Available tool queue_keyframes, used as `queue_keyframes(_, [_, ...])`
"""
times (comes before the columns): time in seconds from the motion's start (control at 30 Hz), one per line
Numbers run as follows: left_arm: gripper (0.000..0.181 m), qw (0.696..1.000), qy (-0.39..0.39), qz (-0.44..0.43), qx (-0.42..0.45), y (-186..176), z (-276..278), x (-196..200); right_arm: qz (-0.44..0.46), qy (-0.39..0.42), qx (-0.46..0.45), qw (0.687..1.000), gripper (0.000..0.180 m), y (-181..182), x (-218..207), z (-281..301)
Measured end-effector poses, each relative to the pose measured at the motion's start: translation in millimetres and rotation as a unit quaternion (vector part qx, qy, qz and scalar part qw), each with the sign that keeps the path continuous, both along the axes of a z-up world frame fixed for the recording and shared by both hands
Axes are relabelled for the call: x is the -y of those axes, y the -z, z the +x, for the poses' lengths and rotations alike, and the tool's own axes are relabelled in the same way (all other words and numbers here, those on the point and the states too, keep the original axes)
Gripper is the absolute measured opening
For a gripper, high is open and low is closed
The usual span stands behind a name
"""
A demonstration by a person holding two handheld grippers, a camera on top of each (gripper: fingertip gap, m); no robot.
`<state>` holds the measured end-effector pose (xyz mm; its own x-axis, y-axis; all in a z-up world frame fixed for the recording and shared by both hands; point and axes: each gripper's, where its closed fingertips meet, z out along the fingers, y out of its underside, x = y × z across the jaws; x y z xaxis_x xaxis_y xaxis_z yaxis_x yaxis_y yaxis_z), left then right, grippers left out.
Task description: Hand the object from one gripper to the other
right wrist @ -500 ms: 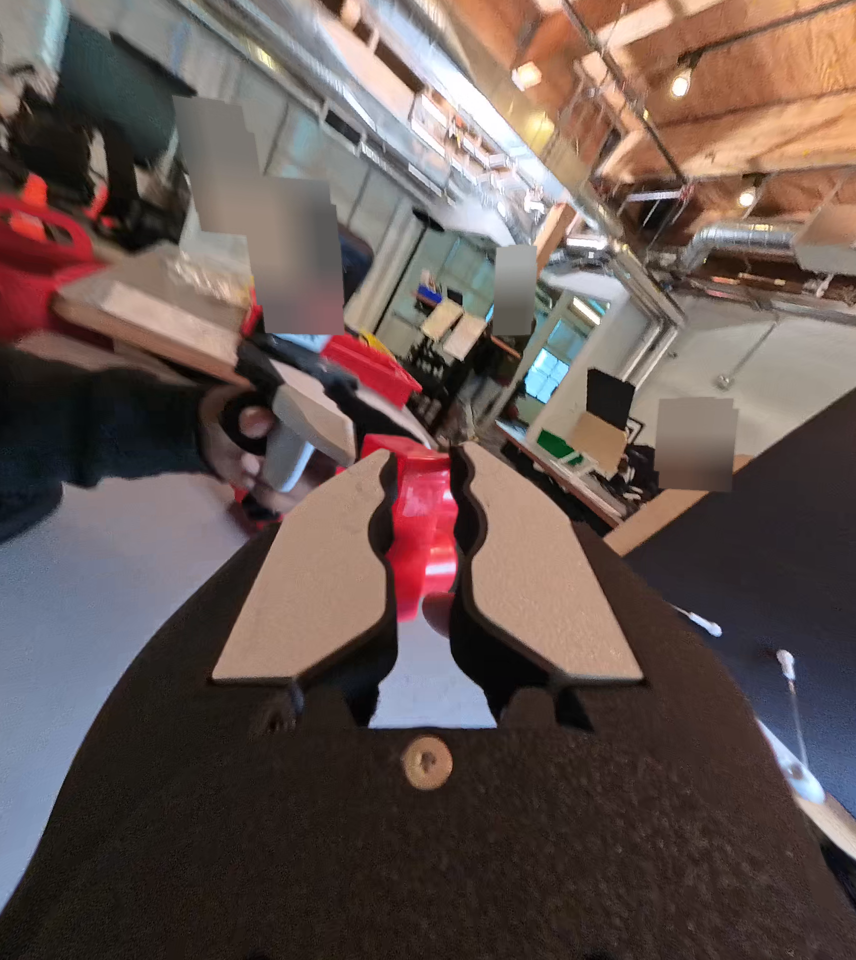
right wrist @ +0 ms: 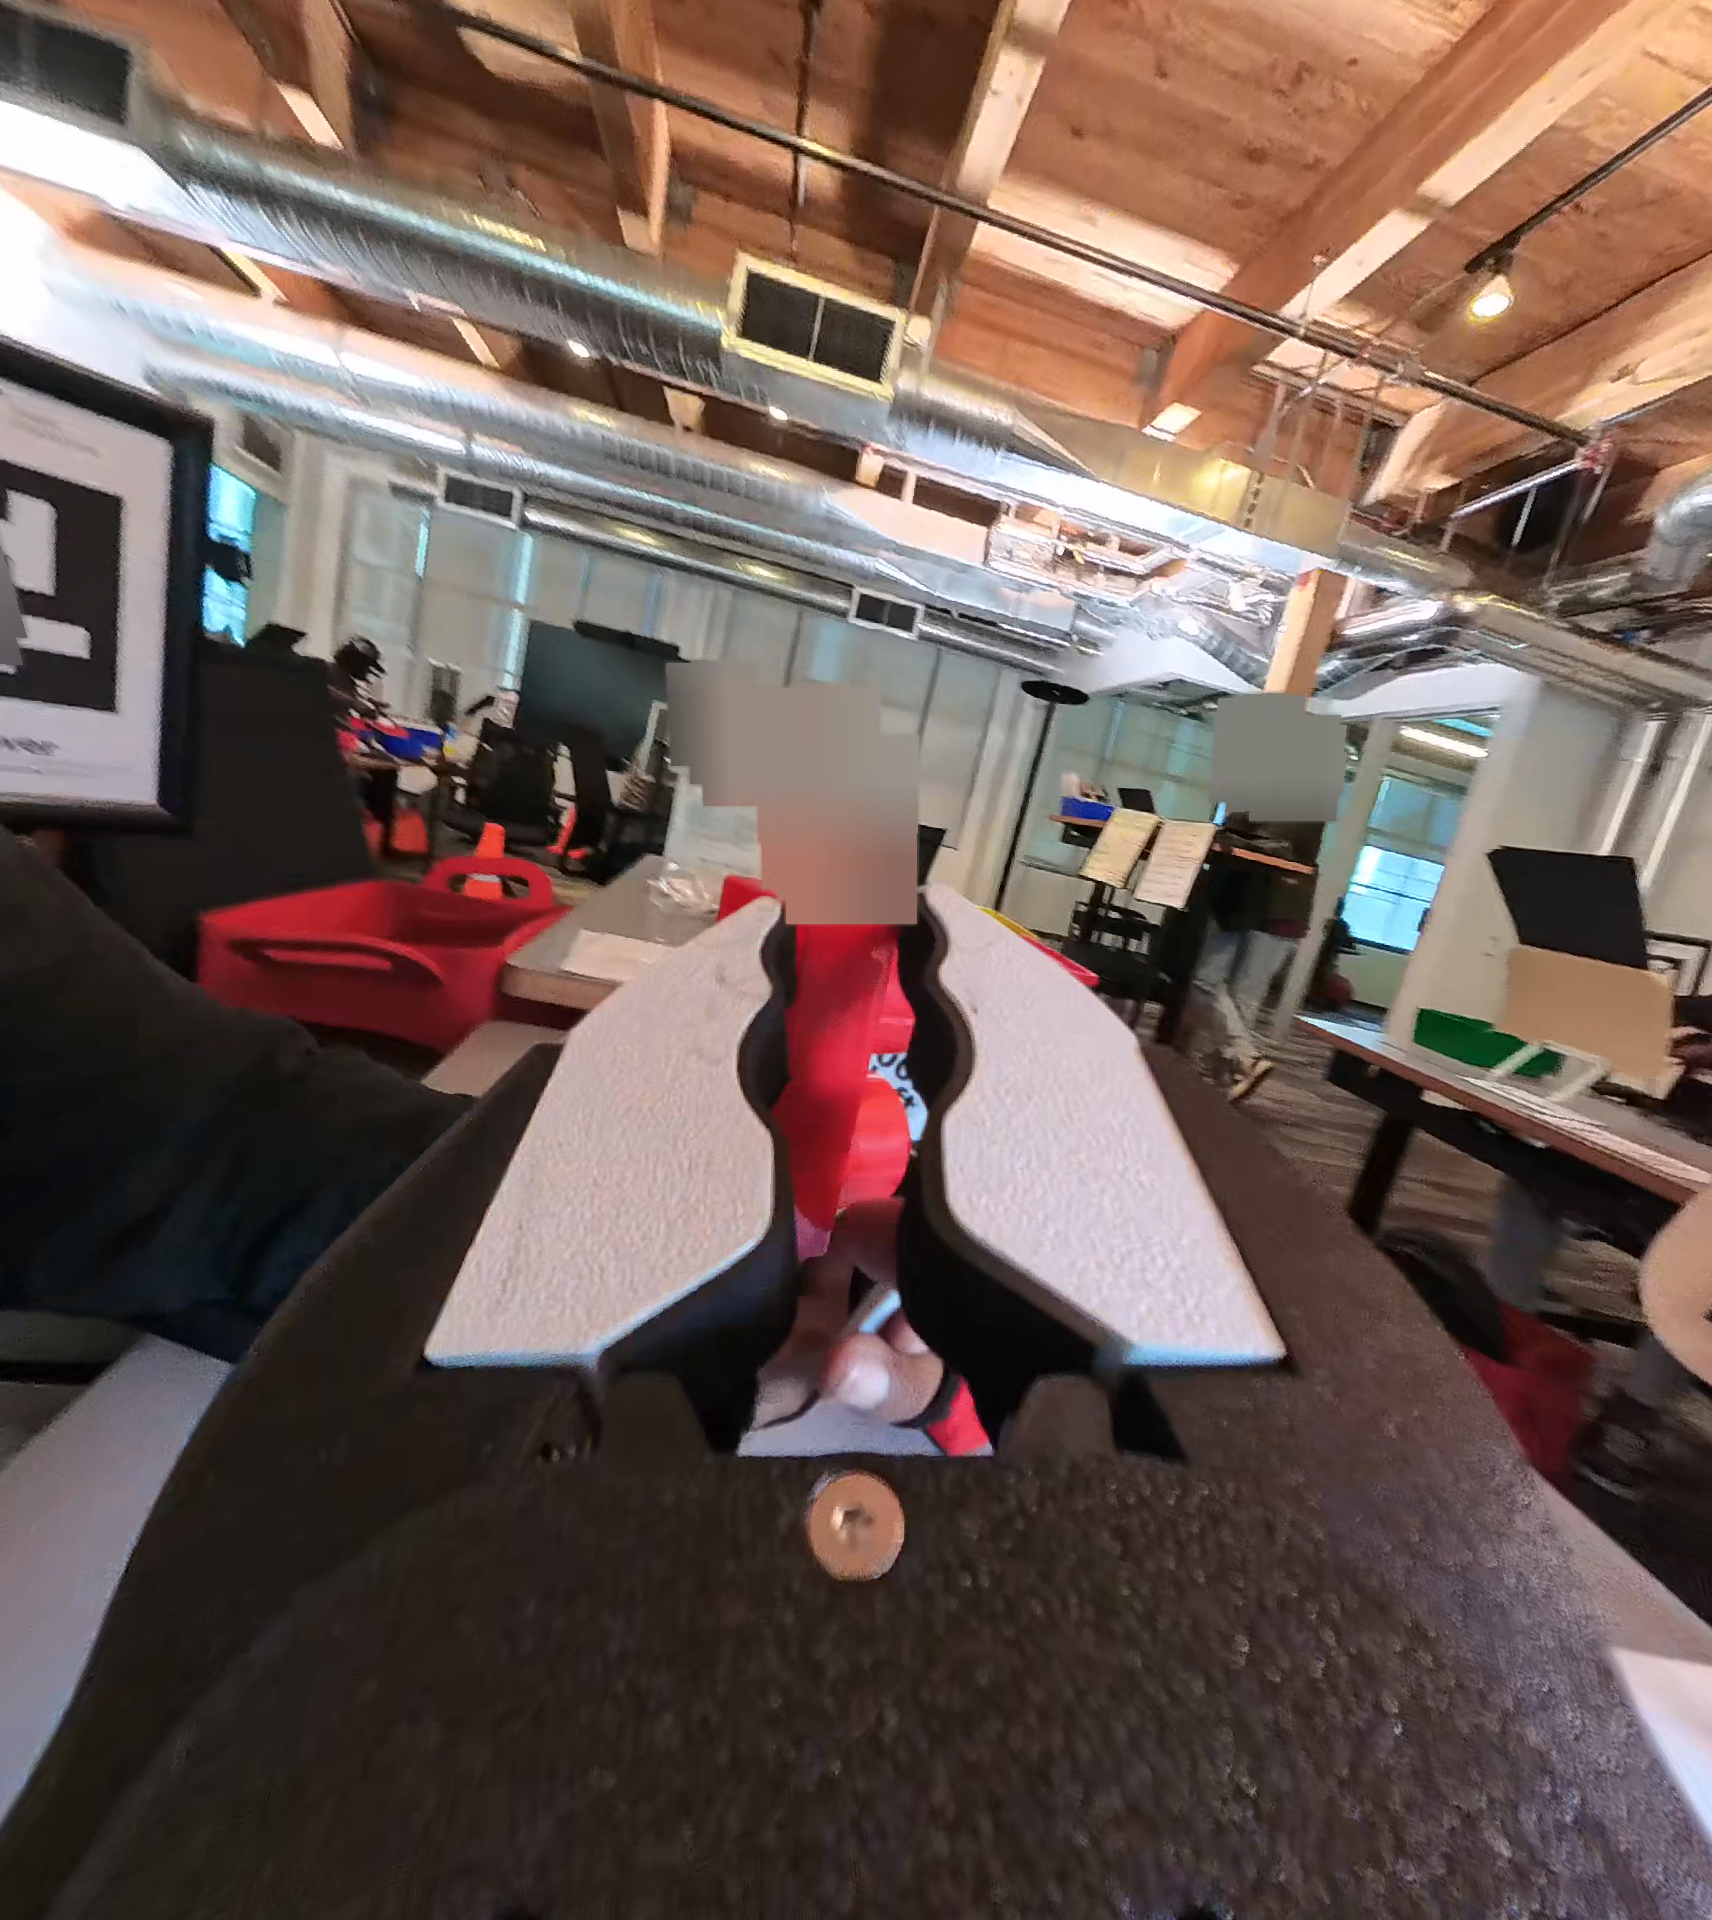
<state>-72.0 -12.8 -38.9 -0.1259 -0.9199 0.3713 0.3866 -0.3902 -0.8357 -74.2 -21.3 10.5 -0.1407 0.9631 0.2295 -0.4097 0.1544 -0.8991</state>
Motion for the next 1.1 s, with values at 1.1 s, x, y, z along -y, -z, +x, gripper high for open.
queue_keyframes(1.1, [0.038, 0.853, -0.220, 0.247, -0.404, 31.4, -12.3, -11.1, 0.119, 0.095, 0.319, 0.936, 0.043, 77.9, -21.9, -9.8])
